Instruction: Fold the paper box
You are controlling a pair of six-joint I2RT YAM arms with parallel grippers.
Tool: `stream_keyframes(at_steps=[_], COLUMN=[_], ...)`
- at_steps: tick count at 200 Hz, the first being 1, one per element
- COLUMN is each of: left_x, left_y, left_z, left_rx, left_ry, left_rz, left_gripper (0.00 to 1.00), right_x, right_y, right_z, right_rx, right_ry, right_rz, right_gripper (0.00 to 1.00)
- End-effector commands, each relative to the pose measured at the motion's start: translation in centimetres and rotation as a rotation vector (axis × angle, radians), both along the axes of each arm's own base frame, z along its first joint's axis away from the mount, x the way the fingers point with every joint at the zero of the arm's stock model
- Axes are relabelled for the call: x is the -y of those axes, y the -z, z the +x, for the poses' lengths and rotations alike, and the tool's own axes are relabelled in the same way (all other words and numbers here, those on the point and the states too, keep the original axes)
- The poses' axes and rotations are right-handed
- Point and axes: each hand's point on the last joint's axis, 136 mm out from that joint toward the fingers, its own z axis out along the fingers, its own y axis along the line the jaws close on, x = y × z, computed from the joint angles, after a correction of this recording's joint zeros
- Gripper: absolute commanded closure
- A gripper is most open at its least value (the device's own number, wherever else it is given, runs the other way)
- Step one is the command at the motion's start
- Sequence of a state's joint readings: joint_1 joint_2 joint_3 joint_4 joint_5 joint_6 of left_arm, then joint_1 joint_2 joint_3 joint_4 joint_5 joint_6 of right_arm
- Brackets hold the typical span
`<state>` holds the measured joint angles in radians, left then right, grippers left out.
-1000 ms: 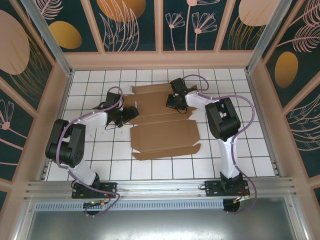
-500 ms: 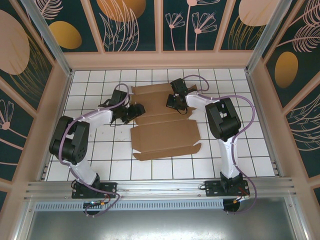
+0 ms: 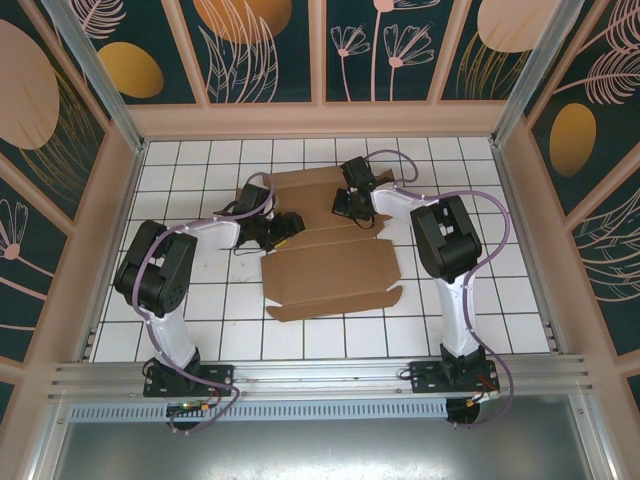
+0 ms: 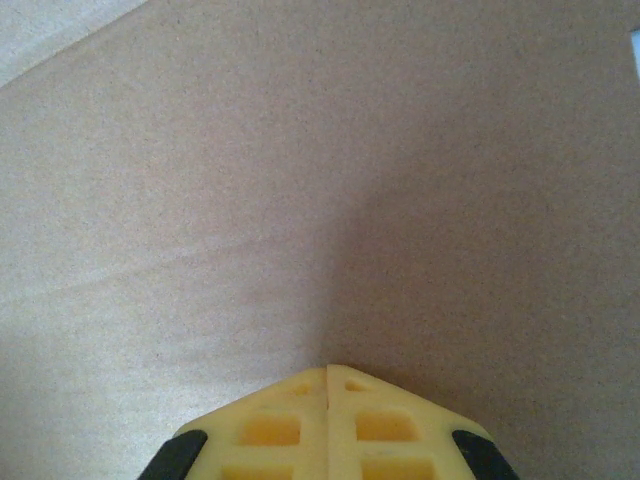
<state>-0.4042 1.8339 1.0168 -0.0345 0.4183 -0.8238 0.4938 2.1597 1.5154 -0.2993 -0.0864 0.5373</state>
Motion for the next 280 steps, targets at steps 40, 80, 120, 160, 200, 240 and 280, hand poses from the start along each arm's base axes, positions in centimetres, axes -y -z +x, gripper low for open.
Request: stream_keyframes(at_steps=[40, 80, 120, 160, 200, 240, 280], left_x=[-7.8, -14.8, -15.6, -13.1, -12.0, -10.5, -7.1], left_y=[-8.3, -6.4, -2.1, 0.5, -1.5, -3.5, -5.1], left_z=[4.1, 5.8, 6.3, 7.1, 7.6, 7.7, 7.8], left_rx=[0.159, 0.154, 0.070, 0.024, 0.081, 0.113, 0.152], left_ry=[-0.166, -0.307, -0.305, -0.246, -0.223, -0.184, -0.085], left_rz=[0.114, 0.352, 0.422, 0.302, 0.235, 0.159, 0.108], left_gripper=[0.29, 0.32, 0.38, 0.52, 0.79, 0.92, 0.93], right_x=[0.8, 0.6, 0.5, 0.4, 0.2, 0.1, 0.0], right_y=[3.1, 3.1, 2.7, 2.9, 3.1, 3.1, 3.2], right_z=[-3.5, -3.5, -3.2, -3.3, -3.7, -3.8, -3.8], right_rx=[-0.118, -0.117, -0.110, -0.113, -0.120, -0.120, -0.124], right_ry=[-0.035, -0.042, -0.054, -0.064, -0.075, -0.076, -0.071], right_rz=[-0.075, -0.070, -0.073, -0.063, -0.052, -0.046, -0.040], right_gripper=[1.00, 1.00, 1.00, 1.00, 1.00, 1.00, 1.00])
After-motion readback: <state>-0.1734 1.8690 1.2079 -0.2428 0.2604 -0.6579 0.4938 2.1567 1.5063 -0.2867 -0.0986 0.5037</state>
